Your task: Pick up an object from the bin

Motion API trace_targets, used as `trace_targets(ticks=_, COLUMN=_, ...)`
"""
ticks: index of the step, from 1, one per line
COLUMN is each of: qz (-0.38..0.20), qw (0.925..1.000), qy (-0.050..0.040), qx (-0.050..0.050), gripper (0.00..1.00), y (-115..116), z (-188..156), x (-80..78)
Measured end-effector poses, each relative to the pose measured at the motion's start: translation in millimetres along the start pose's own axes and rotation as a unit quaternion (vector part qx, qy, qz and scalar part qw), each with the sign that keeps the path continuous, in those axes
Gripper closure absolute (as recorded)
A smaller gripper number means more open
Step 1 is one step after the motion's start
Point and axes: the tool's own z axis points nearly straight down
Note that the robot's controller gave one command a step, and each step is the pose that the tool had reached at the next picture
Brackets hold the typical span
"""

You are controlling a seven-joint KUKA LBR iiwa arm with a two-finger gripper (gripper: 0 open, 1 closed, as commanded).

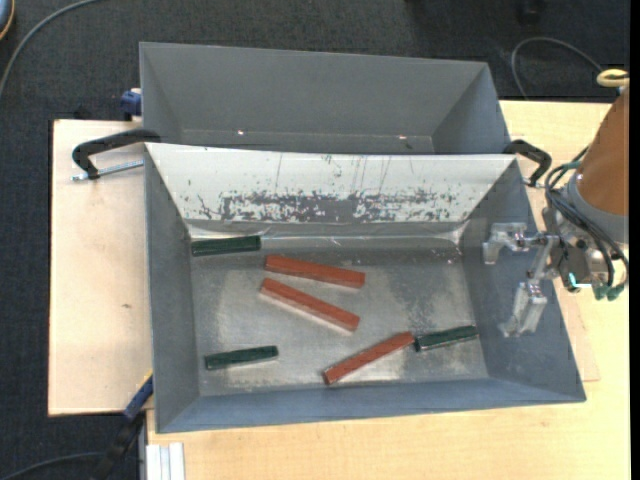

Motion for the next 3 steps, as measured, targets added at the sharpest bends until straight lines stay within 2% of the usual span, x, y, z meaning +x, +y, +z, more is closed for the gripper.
trace_targets(ticks=1, qz=-0.084, qw=0.9965, qy=0.001, qx=-0.001, gripper=0.0, y=-1.6, z=164.6, x=-8.4)
trace_targets(ticks=2, qz=-0.084, qw=0.9965, qy=-0.0025, qx=0.001, gripper=1.0, y=-2.1, z=160.9, x=-10.5)
trace_targets(ticks=3, qz=-0.121, qw=0.9926, qy=-0.0089, qx=0.003, gripper=1.0, y=-12.8, z=13.1, x=-8.1)
